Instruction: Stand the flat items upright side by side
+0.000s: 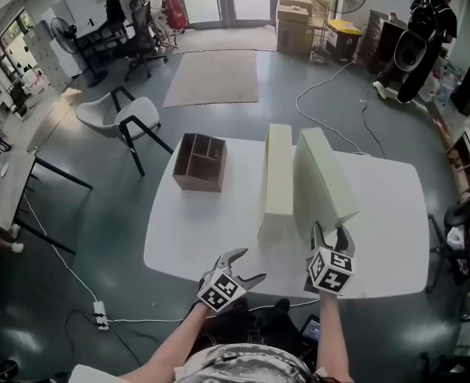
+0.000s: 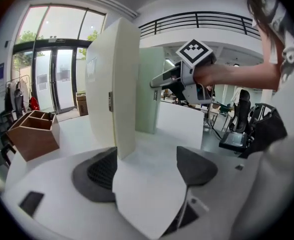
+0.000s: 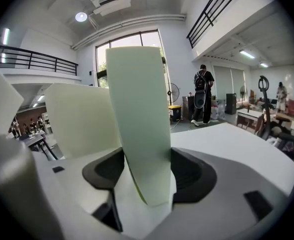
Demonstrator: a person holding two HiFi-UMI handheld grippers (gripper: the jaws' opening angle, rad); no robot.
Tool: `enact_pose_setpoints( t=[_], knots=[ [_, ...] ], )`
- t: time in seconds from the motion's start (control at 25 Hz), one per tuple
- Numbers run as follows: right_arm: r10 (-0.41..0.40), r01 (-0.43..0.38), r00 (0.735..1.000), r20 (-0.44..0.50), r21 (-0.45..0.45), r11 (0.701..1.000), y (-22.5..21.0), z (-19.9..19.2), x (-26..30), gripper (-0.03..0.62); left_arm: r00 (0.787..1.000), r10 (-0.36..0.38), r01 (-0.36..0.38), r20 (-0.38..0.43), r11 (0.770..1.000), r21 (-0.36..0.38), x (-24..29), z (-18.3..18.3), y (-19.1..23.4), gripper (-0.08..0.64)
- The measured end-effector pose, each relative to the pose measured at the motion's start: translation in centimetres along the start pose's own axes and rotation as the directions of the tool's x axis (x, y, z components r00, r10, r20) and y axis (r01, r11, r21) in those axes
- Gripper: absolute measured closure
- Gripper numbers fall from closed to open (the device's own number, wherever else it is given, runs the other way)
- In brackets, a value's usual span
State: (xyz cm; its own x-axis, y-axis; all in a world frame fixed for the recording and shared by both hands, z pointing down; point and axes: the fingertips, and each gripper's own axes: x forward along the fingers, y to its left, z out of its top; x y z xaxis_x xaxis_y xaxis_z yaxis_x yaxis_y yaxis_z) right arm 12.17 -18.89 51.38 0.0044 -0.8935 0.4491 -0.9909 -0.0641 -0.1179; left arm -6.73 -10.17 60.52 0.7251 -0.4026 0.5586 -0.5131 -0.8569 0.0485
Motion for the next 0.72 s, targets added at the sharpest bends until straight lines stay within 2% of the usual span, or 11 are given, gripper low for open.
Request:
enact_pose_setpoints(
  t=[0.12,0.24,0.52,0.72],
  knots=[
    [0.043,-0.042,0.999,-0.006,0.011,0.999,1.3,-0.3,-0.2,0.306,1.000,0.009,-0.010,0.022,1.000,0.022,-1.1,0.2,1.1,0.179],
    [0.120,-0.120,0.993,-0.017,0.009,0.993,2.7,-0.7,-0.6,0.307,0.999,0.021,-0.021,0.030,1.000,0.022,-1.8,0.0,2.0,0.179],
    [0.281,-0.283,0.959,-0.041,-0.053,0.958,6.0,-1.5,-1.3,0.310,0.999,0.020,-0.020,0.044,1.000,-0.003,-2.4,0.2,3.4,0.179],
    [0.330,-0.333,0.943,-0.053,-0.068,0.940,7.1,-1.8,-1.5,0.325,0.999,0.004,-0.004,0.051,1.000,0.002,-2.2,0.5,3.2,0.179]
  ],
)
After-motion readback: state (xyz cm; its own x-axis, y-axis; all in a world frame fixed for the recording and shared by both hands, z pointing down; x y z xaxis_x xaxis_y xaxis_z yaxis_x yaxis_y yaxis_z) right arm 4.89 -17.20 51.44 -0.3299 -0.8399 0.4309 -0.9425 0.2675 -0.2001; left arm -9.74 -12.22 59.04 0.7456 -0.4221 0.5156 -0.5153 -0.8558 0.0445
